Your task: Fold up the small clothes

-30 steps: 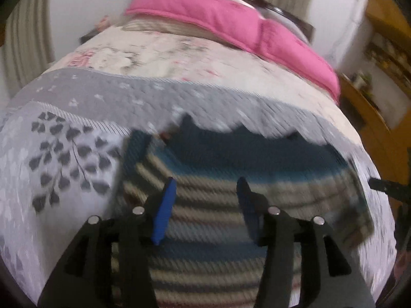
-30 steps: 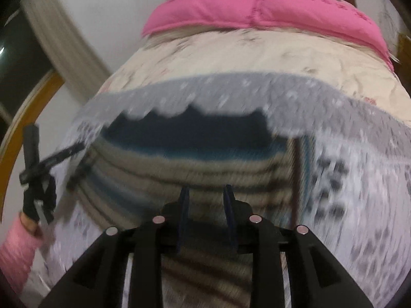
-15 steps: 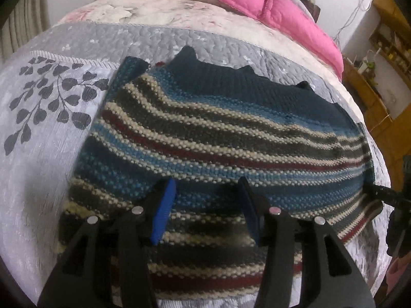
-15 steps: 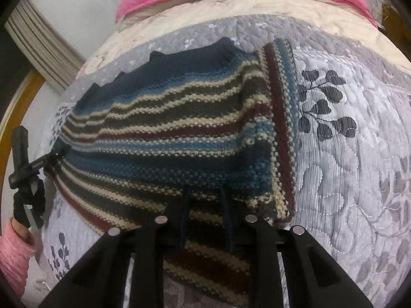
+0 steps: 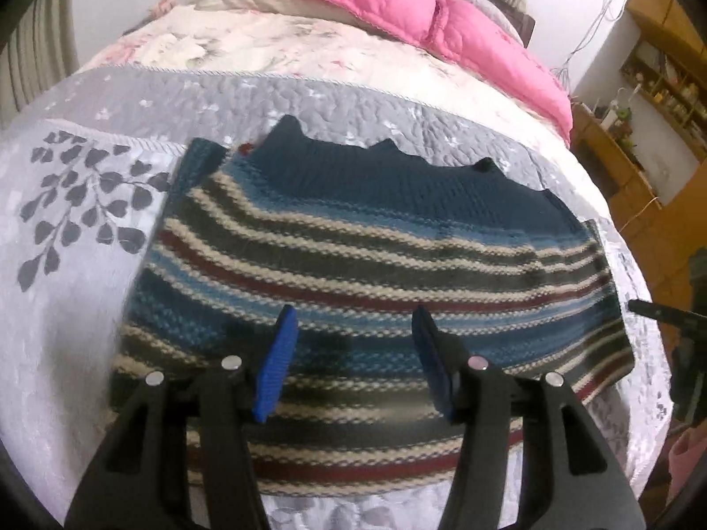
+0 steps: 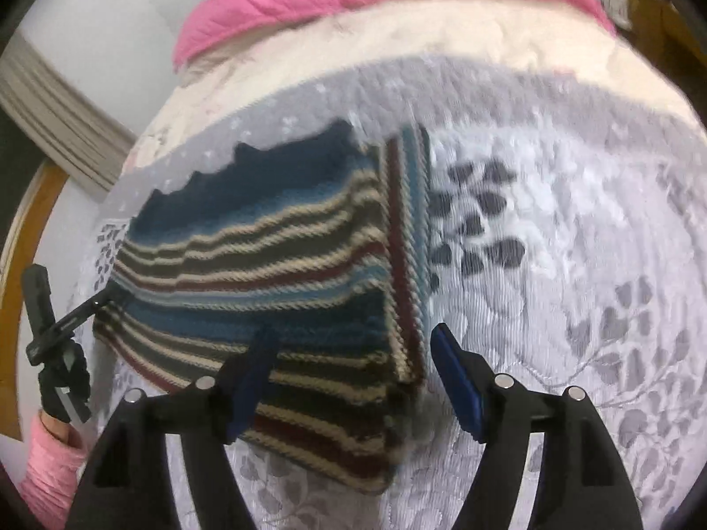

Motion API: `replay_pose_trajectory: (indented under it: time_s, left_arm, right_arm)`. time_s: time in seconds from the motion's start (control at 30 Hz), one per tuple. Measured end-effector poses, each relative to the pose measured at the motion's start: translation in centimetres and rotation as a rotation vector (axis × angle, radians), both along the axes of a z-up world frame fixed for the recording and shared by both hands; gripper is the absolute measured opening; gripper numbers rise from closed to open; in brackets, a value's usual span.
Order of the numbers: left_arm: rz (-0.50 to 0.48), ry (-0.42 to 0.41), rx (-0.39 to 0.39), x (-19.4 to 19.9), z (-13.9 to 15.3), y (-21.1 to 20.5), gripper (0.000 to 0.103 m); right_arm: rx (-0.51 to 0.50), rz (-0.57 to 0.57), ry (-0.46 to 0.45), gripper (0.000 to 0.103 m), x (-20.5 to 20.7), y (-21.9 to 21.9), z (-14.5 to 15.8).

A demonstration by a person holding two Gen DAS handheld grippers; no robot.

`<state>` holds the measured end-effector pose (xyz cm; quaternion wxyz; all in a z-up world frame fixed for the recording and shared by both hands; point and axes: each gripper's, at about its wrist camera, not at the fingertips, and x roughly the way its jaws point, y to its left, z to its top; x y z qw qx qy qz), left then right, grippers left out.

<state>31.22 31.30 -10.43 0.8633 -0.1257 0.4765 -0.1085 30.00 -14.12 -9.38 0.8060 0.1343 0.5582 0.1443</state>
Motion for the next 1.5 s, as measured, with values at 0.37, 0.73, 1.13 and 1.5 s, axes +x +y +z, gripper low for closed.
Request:
replay_pose_trajectory:
  time_s: [0.37,0.73,1.13,1.5]
  left_arm:
    - [-0.018,0.061,-0.008,1.3,-3.1,-0.5,0.054]
    - [-0.018,0.075,-0.054,1.6,-3.5,0.1,0.054]
    - [-0.047,0.05,0.014,1.7,-4.2,-0.6,0.056]
    - [0.004,0.025,-0.148,-0.9,0.1,2.2,0.057]
  right_arm:
    - [0.166,-0.035,0.085,0.045,1.6,-0.9,-5.5]
    - [0.202,-0.028,0.044,0.03,1.1,-0.6,-3.3]
    - [0.201,-0.087,0.081,0.031,1.1,-1.3,-6.1]
    - [0.243,0.059,-0.022,0.03,1.6,6.9,4.8]
